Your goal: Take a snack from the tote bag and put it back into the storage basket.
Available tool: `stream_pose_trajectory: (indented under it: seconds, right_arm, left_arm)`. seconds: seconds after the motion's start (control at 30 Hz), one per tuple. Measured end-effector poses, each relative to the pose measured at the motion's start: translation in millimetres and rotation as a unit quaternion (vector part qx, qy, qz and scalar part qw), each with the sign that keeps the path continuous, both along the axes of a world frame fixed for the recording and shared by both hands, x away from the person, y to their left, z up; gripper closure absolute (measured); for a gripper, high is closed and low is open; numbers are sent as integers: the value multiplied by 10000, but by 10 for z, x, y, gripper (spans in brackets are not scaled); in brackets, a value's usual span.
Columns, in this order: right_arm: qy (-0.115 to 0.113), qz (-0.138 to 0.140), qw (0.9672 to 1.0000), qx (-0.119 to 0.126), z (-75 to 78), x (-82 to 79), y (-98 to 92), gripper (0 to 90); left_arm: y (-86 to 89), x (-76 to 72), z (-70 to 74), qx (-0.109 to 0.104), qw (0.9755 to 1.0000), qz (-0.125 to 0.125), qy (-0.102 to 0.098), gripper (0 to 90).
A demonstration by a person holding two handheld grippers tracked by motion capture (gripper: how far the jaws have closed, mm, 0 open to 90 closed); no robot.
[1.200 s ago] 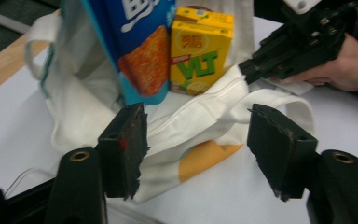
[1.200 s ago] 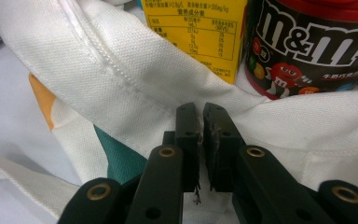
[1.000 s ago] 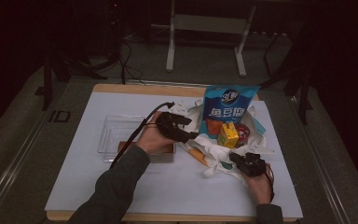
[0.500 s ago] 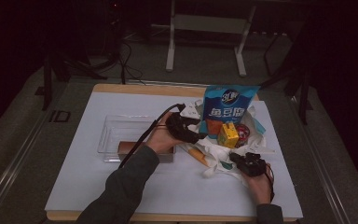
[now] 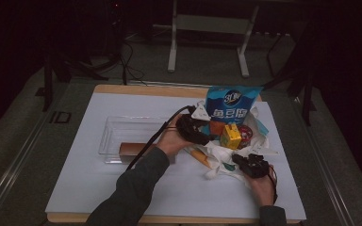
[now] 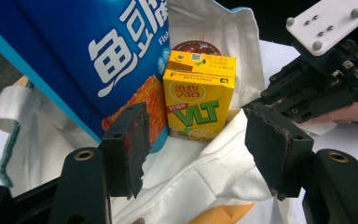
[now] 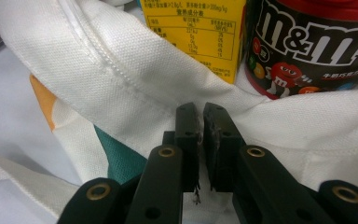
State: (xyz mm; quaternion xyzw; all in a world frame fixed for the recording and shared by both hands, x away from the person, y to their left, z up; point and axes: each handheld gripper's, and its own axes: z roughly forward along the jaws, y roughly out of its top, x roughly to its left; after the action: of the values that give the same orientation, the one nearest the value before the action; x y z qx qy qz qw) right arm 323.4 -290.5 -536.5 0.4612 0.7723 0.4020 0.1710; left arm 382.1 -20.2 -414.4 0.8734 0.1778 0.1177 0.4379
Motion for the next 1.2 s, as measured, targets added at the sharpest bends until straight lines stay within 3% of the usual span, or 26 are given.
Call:
stream_pose_trajectory:
  seconds: [0.37,0.63,0.8,1.2]
  right_arm:
    - [-1,1,10000,-2,0,0,0,844]
    - [5,1,10000,2,1,1,0,844]
    - [6,5,10000,8,0,3,-2,844]
    - [32,-3,10000,36,1,4,-5,843]
  left_arm:
    - [-70,71,-58,-56,9999,118,87,394]
    - [-111,85,-70,-305,9994,146,44,389]
    - [-178,91,-100,-195,9997,121,16,385]
    - [-334,104,-165,-247,9996,-38,138,322]
